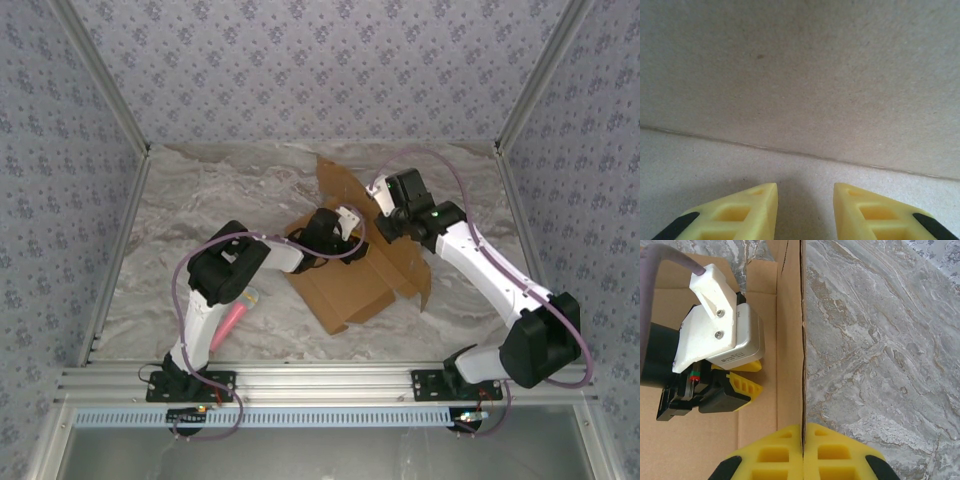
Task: Fold the paper box
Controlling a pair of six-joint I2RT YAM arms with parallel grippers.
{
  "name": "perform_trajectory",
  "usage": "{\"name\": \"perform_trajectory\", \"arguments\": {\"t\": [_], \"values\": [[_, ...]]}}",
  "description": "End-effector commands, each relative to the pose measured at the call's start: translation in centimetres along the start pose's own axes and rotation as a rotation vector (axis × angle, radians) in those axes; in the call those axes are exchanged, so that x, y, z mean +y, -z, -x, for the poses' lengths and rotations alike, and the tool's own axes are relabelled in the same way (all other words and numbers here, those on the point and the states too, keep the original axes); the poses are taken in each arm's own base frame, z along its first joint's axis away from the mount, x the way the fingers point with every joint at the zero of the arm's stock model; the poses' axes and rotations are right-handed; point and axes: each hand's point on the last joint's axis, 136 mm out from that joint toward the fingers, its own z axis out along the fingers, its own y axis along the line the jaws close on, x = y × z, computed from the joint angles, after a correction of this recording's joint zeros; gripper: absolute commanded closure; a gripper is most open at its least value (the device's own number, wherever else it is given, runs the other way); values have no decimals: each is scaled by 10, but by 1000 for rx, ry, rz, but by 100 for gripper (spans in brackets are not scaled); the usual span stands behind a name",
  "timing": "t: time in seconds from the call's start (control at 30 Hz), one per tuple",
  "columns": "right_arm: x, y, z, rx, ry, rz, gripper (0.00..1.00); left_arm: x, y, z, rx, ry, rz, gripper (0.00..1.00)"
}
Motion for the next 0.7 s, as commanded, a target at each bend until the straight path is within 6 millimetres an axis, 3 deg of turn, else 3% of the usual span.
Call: {"name": "perform_trajectory", "arguments": {"t": [0.0, 0.4, 0.67], "values": [[9, -4, -11, 33, -7, 19, 100, 9, -4, -46, 109, 63, 19, 65], [30, -8, -10, 12, -13, 83, 100, 13, -5, -52, 101, 66, 35, 64], [19, -5, -9, 22, 7, 27, 100, 12, -1, -48, 82, 68, 36, 63]]}}
